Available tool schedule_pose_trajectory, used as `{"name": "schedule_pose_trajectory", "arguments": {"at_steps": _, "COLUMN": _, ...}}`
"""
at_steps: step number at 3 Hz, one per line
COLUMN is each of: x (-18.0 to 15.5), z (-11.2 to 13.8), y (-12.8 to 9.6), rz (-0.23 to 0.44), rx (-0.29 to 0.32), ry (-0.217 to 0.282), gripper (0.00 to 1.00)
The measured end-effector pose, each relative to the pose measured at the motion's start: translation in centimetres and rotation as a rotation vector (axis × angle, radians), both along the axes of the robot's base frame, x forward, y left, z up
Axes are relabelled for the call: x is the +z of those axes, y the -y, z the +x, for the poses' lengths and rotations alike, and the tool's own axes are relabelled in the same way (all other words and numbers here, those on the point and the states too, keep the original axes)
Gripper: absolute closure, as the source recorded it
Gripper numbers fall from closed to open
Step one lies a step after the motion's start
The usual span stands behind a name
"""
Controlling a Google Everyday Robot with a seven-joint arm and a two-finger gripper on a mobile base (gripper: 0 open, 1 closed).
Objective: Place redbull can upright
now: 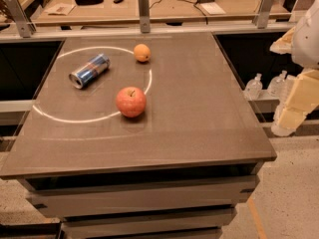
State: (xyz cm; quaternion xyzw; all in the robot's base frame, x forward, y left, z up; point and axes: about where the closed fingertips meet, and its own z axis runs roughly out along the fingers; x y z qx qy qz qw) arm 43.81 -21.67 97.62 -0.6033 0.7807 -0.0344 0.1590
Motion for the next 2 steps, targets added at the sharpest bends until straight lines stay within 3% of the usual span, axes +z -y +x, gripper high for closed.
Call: {"name": "schedule_pose_trajectory", "arguments": {"at_steps": 2, "x": 0.55, "z": 0.11, "y": -0.48, "rz": 0.003, "rx": 0.035, "ry": 0.027, "gripper": 0.0}}
